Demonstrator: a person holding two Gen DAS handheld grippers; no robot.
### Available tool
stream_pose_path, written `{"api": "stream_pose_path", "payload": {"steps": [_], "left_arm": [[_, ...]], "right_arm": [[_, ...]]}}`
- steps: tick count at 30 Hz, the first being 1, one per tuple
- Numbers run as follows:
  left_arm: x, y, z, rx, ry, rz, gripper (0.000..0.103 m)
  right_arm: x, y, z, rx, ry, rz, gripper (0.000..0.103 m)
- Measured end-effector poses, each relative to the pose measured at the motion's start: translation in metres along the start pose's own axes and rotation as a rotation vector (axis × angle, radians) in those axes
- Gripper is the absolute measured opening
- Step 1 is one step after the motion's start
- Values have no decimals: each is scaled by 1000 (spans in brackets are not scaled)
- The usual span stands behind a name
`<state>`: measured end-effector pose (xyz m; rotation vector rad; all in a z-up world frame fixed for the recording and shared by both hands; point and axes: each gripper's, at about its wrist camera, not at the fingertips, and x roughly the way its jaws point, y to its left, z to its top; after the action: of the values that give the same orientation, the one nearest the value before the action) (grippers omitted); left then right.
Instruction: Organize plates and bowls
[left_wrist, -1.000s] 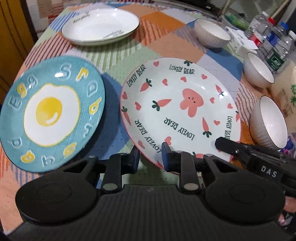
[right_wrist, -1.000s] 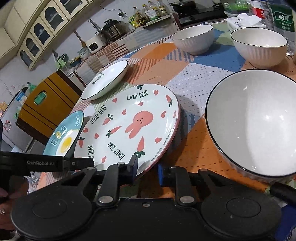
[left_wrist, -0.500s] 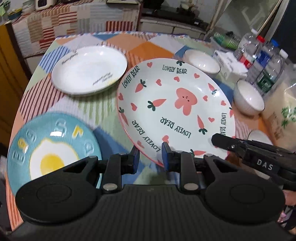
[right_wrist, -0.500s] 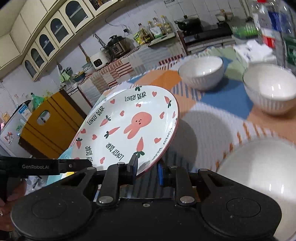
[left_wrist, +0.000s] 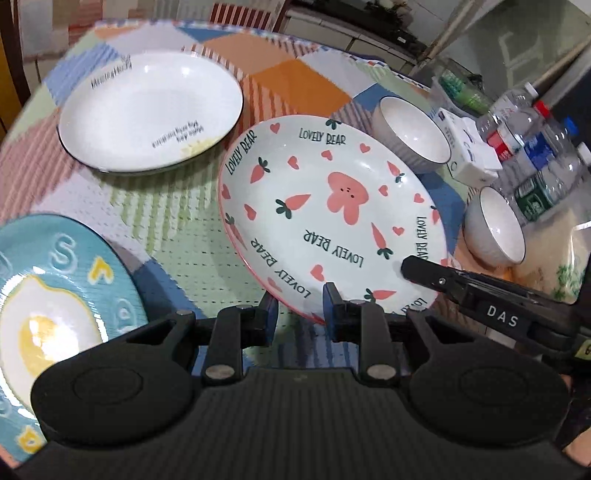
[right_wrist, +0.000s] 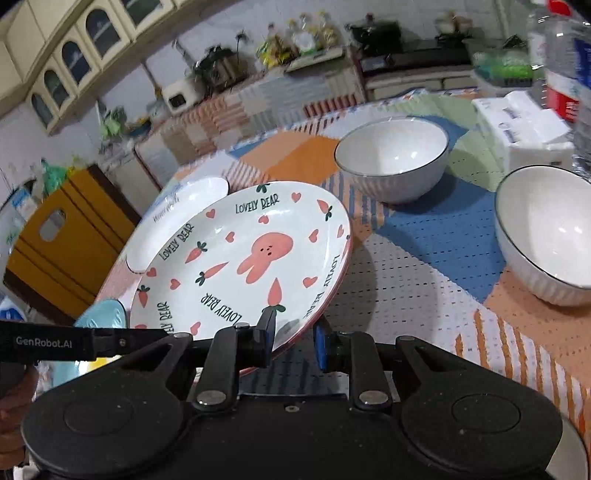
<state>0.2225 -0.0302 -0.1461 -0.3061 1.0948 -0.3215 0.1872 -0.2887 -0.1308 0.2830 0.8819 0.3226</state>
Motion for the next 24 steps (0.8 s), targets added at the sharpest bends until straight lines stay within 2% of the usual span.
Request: {"api": "stream_pose_path", "payload": {"steps": [2,7,9,13,15,17,19,22,24], "left_arm": [[7,0,0,-7,9,-33,24],[22,4,-1,-111,41,-56,24],[22,5,-2,-130,43,-70,24],[22,1,-1,-150,77,-43,24],[17,1,-2,-154,71,-39,23],[8,-5,-5,-126,50,-21,23],[-5,-15,-8,-59,27,4,23],[-25,-29,-10,41,15,43,24],[-41,-36,-13,88,14,38,25]], "right_arm": [[9,-6,5,17,21,2,26],[29,-3,9,-13,109,-18,26],[30,-1,8,-29,107,-33,26],[29,-5,6,-17,116,-48,24],[27,1,7,-26,117,-83,25],[19,7,9,-4,118,-122,32],[8,15,10,-2,111,-130,32],[-18,34,12,-45,67,-71,32],[-37,49,15,-88,47,-33,32]]}}
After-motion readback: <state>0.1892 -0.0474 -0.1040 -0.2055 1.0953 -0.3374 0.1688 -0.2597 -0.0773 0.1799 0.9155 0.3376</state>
